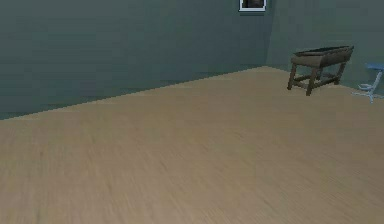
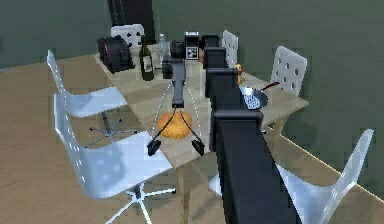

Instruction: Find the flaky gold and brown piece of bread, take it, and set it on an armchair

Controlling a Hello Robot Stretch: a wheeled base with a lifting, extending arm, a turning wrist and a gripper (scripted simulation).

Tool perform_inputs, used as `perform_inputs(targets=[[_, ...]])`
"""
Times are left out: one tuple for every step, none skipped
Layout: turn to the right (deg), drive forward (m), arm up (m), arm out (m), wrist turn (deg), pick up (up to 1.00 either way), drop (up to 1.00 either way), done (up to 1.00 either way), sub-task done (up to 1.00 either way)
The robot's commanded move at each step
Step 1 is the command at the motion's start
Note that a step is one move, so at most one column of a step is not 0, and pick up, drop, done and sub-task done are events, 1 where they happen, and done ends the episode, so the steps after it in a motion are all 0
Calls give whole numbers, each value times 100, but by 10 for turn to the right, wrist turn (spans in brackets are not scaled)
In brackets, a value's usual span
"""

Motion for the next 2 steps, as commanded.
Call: perform_inputs(targets=[[0, 0, 0, 0, 450, 0, 0, 0, 0], [0, 0, 0, 0, 450, 0, 0, 0, 0]])
